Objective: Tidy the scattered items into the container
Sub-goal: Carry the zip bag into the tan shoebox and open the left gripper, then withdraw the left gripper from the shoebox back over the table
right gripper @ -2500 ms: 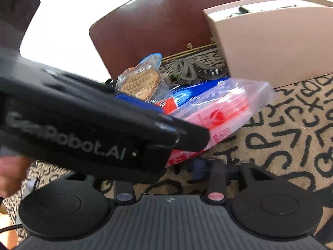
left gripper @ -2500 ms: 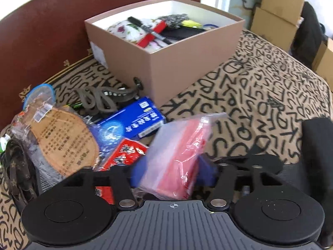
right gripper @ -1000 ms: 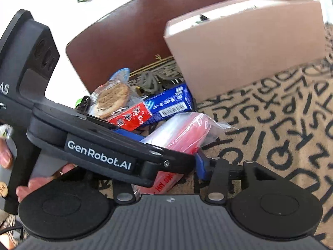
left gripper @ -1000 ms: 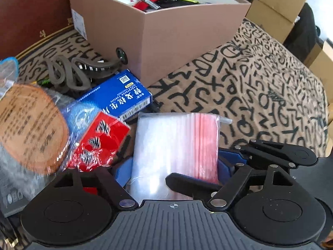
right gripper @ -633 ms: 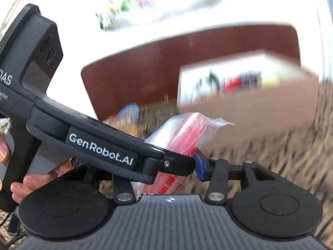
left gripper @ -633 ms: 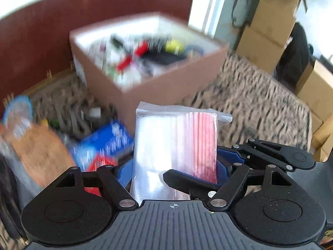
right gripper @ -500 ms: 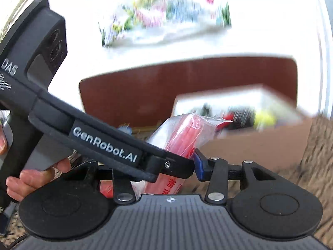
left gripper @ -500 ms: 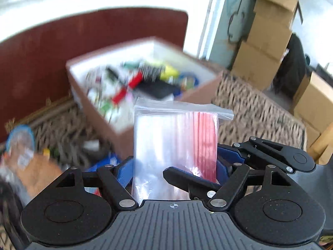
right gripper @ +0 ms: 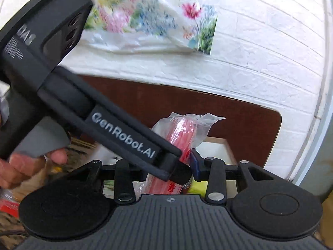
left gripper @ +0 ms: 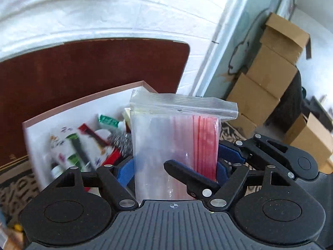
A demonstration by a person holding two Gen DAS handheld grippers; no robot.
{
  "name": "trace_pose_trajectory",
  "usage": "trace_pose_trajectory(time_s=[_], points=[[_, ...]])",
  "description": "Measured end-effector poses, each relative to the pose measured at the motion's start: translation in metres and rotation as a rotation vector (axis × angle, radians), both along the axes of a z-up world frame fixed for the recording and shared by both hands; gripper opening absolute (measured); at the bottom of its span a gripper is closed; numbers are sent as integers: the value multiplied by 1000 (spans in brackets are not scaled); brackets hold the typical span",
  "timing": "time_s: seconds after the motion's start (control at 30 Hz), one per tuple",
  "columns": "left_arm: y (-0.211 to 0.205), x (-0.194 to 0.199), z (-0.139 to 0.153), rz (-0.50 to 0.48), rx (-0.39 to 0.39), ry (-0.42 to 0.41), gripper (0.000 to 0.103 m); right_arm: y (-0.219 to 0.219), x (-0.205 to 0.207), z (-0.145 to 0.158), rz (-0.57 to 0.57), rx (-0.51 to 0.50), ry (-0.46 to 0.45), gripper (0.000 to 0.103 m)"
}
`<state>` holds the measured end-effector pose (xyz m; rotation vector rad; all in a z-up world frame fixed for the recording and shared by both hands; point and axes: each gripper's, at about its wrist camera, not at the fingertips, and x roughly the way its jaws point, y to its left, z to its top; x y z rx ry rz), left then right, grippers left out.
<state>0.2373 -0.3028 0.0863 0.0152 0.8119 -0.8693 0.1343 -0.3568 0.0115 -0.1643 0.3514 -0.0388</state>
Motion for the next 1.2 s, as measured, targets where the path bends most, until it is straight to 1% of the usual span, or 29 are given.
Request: trace_pose_trajectory(time_s=[0.1, 0.27, 0.3, 0.37, 0.4, 0.43, 0.47, 0.5, 0.53, 0.57, 0.63, 0.7, 0.8, 0.9, 1.03, 1.1, 1.17, 1.2], points=[[-21, 31, -12, 9, 0, 23, 82, -21, 28, -7, 17, -40, 28, 43], [-48, 80, -37, 43, -10, 56, 82, -45, 73, -16, 57, -115, 58, 41], [-51, 89, -42, 53, -17, 70, 85, -47, 81, -20, 57, -143, 61, 41], [-52, 104, -52, 83, -26, 92, 89, -53, 96, -31, 27, -211, 76, 55], [-52, 108, -55, 103, -24, 85, 91, -55, 104, -37, 4, -240, 97, 62], [-50, 111, -57, 118, -19, 65, 93, -57, 110, -43, -9, -261, 117, 62], [-48, 113, -59, 115, -17, 49, 98, -59, 113, -47, -15, -267, 125, 63], [-46, 113, -62, 101, -9, 36, 98, -60, 114, -50, -16, -263, 126, 68], [-45, 111, -64, 99, 10, 17, 98, -60, 113, -53, -13, -259, 126, 74], [-46, 108, -66, 101, 39, -13, 99, -59, 113, -56, -15, -261, 127, 78], [-47, 105, -70, 86, 90, -68, 99, -56, 113, -62, -40, -287, 136, 92], [-47, 99, -72, 83, 116, -98, 99, -51, 111, -66, -58, -332, 146, 98], [-41, 94, -71, 89, 113, -97, 99, -43, 105, -65, -70, -376, 159, 101], [-36, 83, -60, 100, 110, -116, 99, -41, 96, -58, -86, -361, 177, 101], [-20, 50, -42, 111, 107, -200, 100, -40, 72, -43, -128, -291, 151, 102], [-12, 30, -32, 131, 104, -262, 103, -40, 56, -34, -140, -238, 130, 103], [-3, 11, -23, 165, 106, -311, 103, -38, 40, -26, -116, -202, 112, 103], [2, 2, -19, 177, 102, -334, 103, -36, 31, -22, -121, -187, 103, 103]])
